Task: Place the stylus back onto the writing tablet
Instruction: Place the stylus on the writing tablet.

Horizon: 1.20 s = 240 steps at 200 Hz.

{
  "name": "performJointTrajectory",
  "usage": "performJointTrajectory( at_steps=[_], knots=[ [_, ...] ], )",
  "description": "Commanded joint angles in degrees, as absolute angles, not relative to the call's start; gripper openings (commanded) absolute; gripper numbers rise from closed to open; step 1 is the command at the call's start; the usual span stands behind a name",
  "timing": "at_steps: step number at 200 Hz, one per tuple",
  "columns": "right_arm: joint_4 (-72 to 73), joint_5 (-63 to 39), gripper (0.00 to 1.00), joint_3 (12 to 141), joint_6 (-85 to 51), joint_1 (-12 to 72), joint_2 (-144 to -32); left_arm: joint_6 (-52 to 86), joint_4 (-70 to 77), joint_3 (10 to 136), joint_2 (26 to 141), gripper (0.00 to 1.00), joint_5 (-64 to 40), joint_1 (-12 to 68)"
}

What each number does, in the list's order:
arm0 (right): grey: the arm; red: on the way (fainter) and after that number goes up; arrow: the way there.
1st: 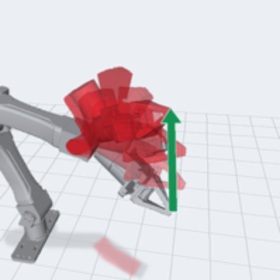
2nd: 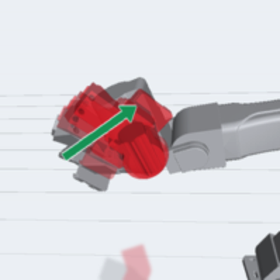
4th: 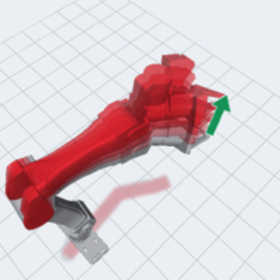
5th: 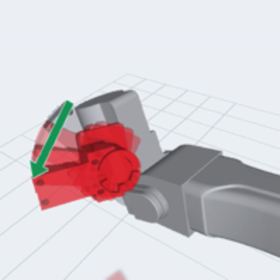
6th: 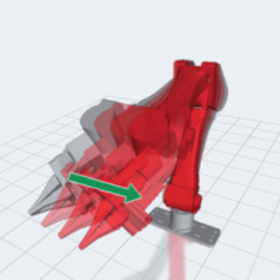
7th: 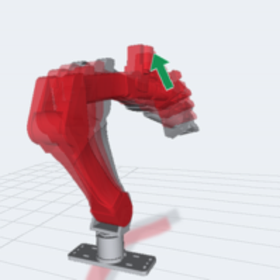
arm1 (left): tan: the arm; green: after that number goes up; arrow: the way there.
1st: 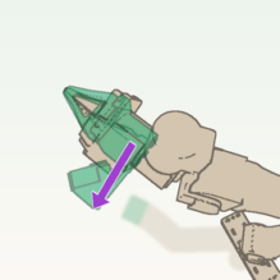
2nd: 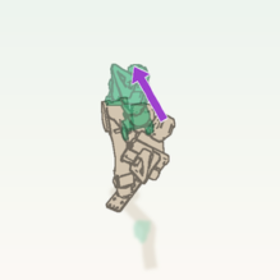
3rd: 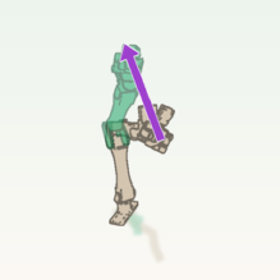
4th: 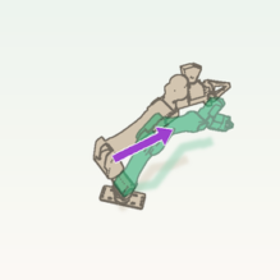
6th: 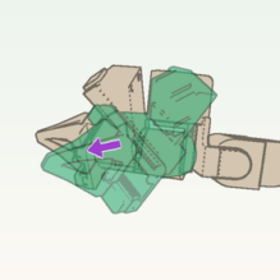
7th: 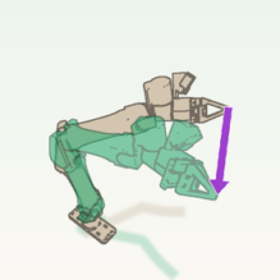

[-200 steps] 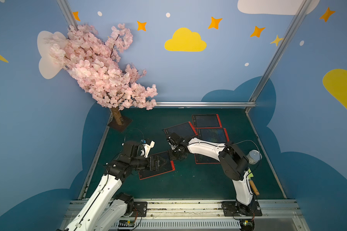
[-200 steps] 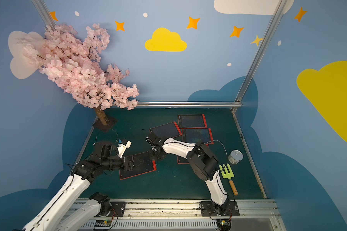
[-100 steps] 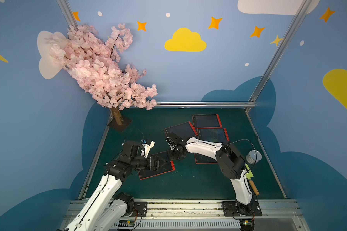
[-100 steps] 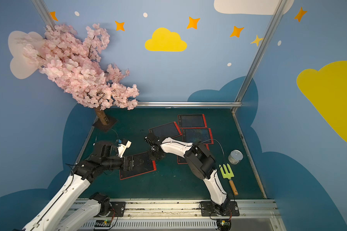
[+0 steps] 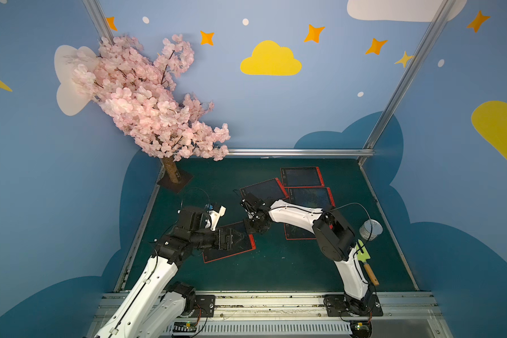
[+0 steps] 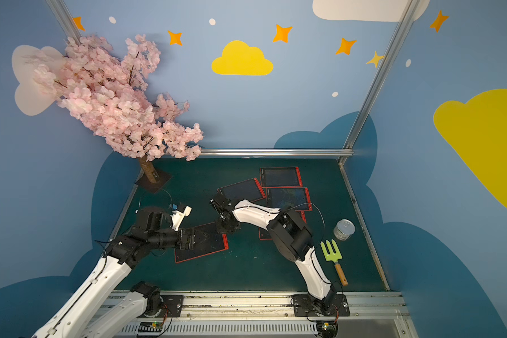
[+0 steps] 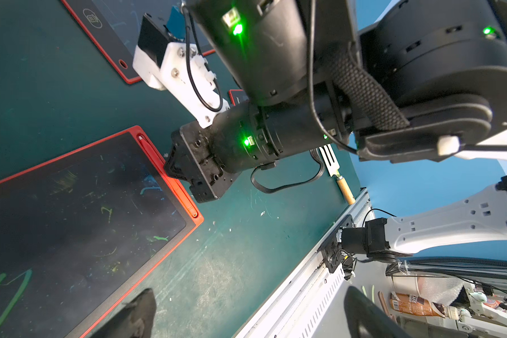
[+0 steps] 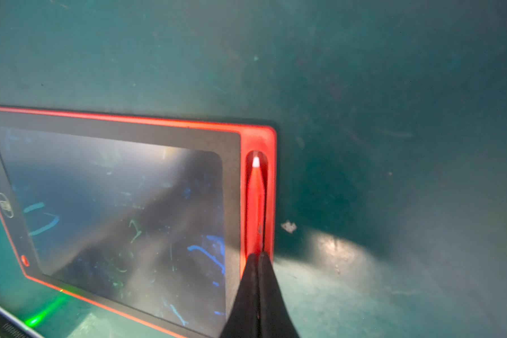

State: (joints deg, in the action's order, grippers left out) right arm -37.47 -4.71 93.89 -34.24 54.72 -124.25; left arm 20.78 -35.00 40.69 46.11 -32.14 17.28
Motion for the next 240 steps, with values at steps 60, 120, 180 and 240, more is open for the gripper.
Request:
performJointTrajectory(
  at_steps=[60, 120, 180, 240],
  knots=[
    [-45.3, 0.8, 0.0, 97.3, -32.2, 57.0, -130.1, 19.9, -34.2, 40.0, 45.3, 0.99, -32.4, 17.1],
    [-48.4, 1.1, 0.0, 100.6, -29.9, 58.3, -132.8, 19.8, -33.9, 39.9, 44.6, 0.99, -32.9, 17.1],
    [-49.7, 1.7, 0.0, 101.9, -29.6, 58.3, -132.9, 19.8, -34.0, 39.9, 44.7, 0.99, -32.8, 17.0],
    [-46.3, -0.3, 0.0, 98.1, -28.7, 56.5, -126.4, 19.9, -34.8, 40.2, 44.5, 0.99, -30.2, 17.0]
  ],
)
